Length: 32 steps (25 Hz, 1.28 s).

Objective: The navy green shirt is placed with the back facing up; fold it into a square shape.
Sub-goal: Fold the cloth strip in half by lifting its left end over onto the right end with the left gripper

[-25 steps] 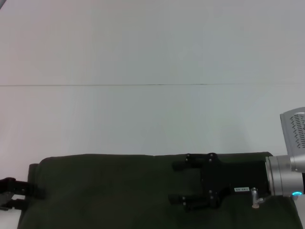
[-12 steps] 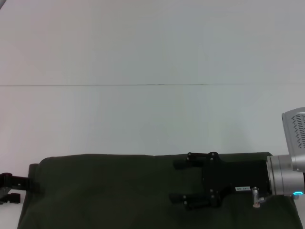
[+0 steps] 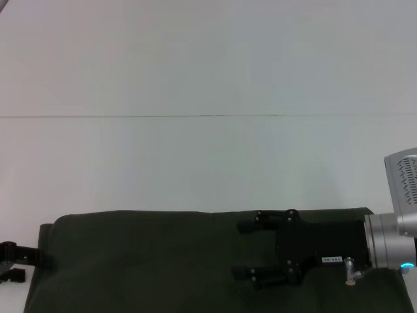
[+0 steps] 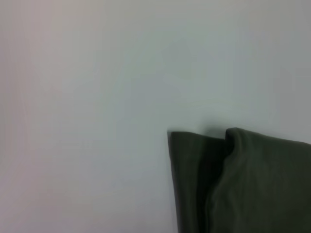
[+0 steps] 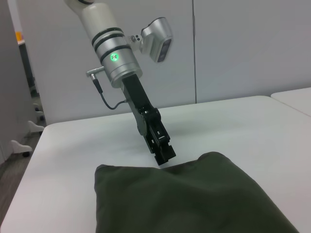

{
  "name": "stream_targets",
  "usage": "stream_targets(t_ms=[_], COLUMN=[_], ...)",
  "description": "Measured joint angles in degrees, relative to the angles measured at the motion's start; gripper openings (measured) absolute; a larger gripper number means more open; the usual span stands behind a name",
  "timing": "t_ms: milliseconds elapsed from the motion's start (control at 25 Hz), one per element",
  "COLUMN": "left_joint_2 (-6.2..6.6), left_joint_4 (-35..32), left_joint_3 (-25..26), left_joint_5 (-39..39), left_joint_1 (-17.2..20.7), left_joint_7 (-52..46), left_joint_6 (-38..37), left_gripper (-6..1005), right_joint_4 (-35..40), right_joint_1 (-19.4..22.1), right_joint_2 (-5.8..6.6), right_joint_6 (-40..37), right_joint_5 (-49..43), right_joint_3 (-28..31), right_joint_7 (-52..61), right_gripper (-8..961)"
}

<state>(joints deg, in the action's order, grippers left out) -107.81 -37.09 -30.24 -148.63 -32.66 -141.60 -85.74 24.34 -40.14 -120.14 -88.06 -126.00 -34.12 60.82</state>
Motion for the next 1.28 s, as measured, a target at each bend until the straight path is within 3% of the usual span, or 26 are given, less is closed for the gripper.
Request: stream_targets(t_ms=[1280], left_joint_2=[-0.37], left_joint_4=[1.6], left_joint_3=[-0.9], left_joint_5=[0.2], left_joint_1=[-0.3], left_joint_7=[0.7], left_joint_6=[1.2], left_gripper=[689], right_joint_4=[-0.1], right_joint_1=[-0.1], right_joint_2=[-0.09], right_joint_6=[0.8], right_joint_5=[0.0], right_joint_3=[0.0], right_joint_7=[0.3], right_gripper=[867])
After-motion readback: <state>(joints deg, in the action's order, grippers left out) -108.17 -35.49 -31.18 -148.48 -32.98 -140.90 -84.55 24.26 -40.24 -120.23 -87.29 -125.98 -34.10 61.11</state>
